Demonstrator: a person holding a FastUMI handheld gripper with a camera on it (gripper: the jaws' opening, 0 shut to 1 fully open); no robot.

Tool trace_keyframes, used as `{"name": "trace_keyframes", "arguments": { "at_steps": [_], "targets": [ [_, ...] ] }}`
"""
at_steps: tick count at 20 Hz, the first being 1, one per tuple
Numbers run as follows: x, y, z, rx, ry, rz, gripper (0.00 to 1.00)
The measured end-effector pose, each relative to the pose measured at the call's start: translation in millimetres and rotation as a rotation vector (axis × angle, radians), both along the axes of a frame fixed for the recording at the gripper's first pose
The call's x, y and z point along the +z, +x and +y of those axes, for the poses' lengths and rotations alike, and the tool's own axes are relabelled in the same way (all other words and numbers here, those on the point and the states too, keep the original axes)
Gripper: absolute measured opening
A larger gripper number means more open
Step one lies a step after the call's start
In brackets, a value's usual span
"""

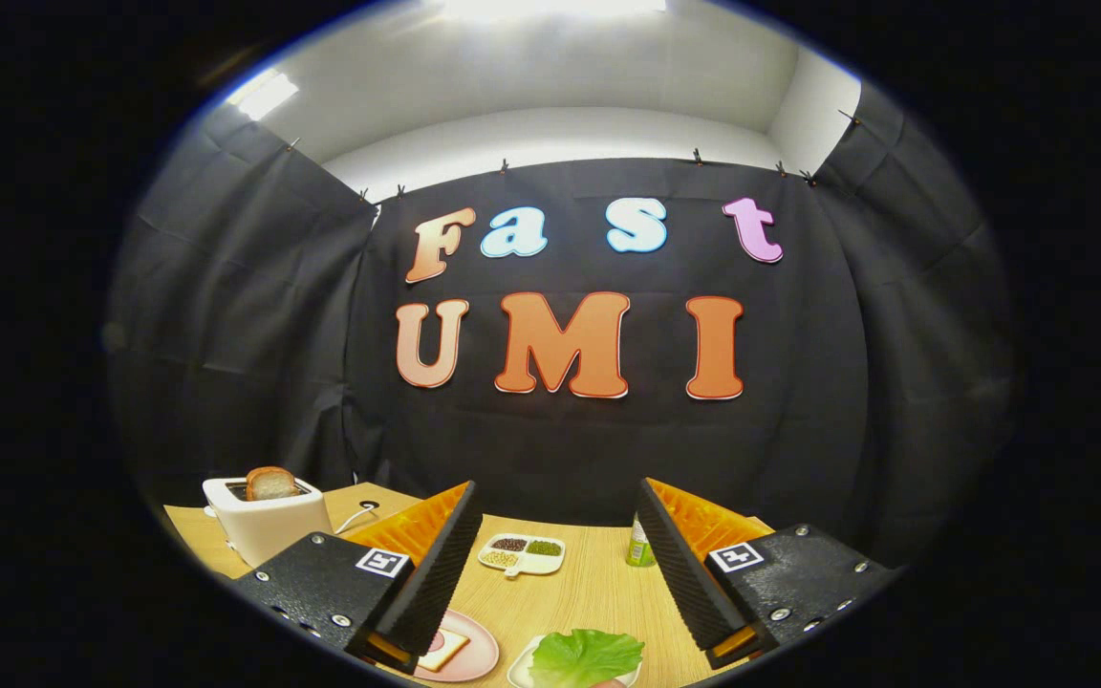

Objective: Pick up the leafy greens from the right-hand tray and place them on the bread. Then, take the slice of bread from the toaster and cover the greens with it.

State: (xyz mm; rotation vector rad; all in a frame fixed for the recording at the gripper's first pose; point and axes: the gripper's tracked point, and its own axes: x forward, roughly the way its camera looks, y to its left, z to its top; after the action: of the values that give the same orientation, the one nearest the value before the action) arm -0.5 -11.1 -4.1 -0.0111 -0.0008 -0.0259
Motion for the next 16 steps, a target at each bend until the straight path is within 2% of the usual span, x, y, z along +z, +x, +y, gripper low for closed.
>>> {"name": "trace_keyframes", "arguments": {
  "at_steps": [7,11,16],
  "targets": [
    [-17.9,4.1,1.5,0.017,0.046,0.079,0.98],
    [-45.4,7.8,5.7,0.044,0.119,0.188,0.98],
    [-89.6,13.1,-2.0,0.014,0.176,0.343,0.98]
  ]
}}
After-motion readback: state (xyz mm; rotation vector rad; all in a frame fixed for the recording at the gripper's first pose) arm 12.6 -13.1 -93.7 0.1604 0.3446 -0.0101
